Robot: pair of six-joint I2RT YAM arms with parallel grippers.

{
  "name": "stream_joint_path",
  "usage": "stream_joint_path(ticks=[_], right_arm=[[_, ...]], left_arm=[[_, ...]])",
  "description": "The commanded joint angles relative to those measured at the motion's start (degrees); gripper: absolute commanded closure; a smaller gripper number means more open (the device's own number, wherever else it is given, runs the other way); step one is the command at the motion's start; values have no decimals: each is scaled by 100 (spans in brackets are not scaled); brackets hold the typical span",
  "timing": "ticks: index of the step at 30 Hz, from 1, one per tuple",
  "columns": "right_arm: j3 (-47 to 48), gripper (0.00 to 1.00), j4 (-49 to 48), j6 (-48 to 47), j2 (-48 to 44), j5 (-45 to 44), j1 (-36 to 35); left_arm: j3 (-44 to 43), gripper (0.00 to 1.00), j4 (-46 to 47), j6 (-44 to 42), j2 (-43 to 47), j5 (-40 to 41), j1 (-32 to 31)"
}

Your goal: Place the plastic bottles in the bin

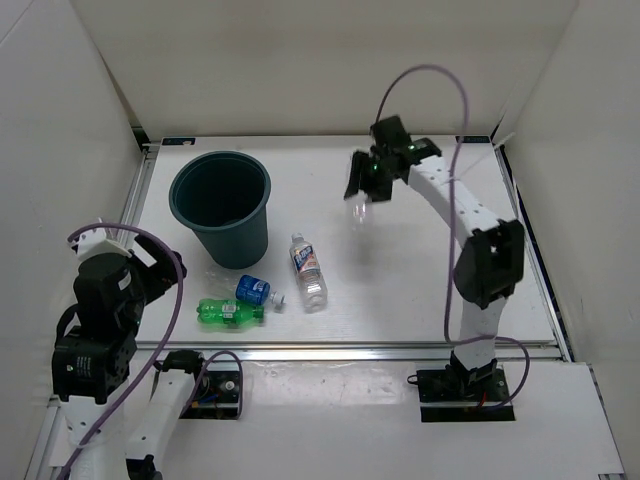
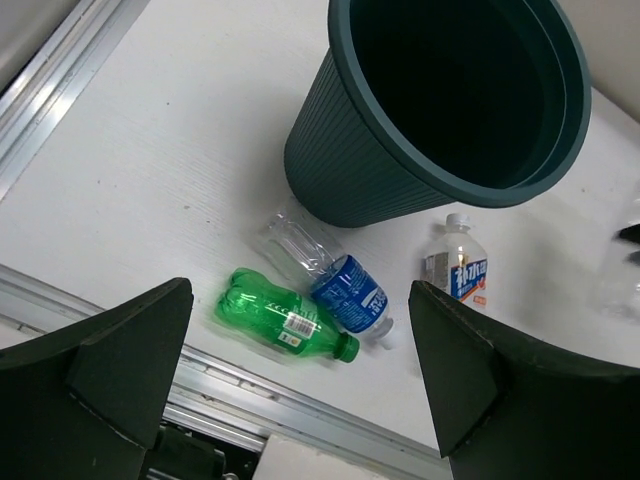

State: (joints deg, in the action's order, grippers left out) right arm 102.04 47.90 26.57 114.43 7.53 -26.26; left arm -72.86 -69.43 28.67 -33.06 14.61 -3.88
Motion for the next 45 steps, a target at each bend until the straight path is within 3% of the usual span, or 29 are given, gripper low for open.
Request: stream_joint_path(ticks=[1,6,7,10,12,14,18,20,23,25,27,30,34,37,42,45], right_arm=[[1096,44,-710,656,-1142,12,-369],[4070,44,-1168,595,15,529,-949],[4270,42,-1534,595,348,591,-1029],[3853,36,-2788,595,431,392,-1460],[3911,34,-3110,455,850,303,-1766],[4488,31,-3172,402,1238,354,-2013],[4237,20,-3524,51,1433,434,-2374],[4289,2,-3455,-248,1486,381,-2453],[4237,0,-3157,-615,1188,180,-2454],[3931,0,-3085,-828,495,-574,-2454],[3053,0,-3033,-855,-363,-1120,-2314],[1669,0,-2595,-303,-1331,-1465,-1630],[-37,0,-1978,401,-1950,-317,-471],[-1059,0,-1759,402,-1855,737,-170],[-2081,0,-2064,280,-1618,1336,-256],[-2031,0,-2118,209,-1231,1427,-598]], left_arm=[[53,0,52,438,106,174,-25],[535,0,342,1140,519,-81,-25],[588,0,342,1246,520,-151,-25],[589,0,281,1247,354,-511,-25],[510,0,71,1247,46,-643,-25],[431,0,17,1247,-173,-644,-25],[431,0,17,1106,-245,-644,-25],[378,0,17,975,-245,-644,-25],[326,0,-36,974,-245,-644,-25],[325,0,-36,1035,-245,-644,-25],[378,0,-36,1211,-70,-644,-25],[781,0,-88,1544,211,-573,-25],[1344,0,-36,1967,834,-573,-25],[1547,0,-36,2152,1020,-504,-25],[1652,0,70,2336,968,-310,-25],[1652,0,0,2416,837,-179,-25]])
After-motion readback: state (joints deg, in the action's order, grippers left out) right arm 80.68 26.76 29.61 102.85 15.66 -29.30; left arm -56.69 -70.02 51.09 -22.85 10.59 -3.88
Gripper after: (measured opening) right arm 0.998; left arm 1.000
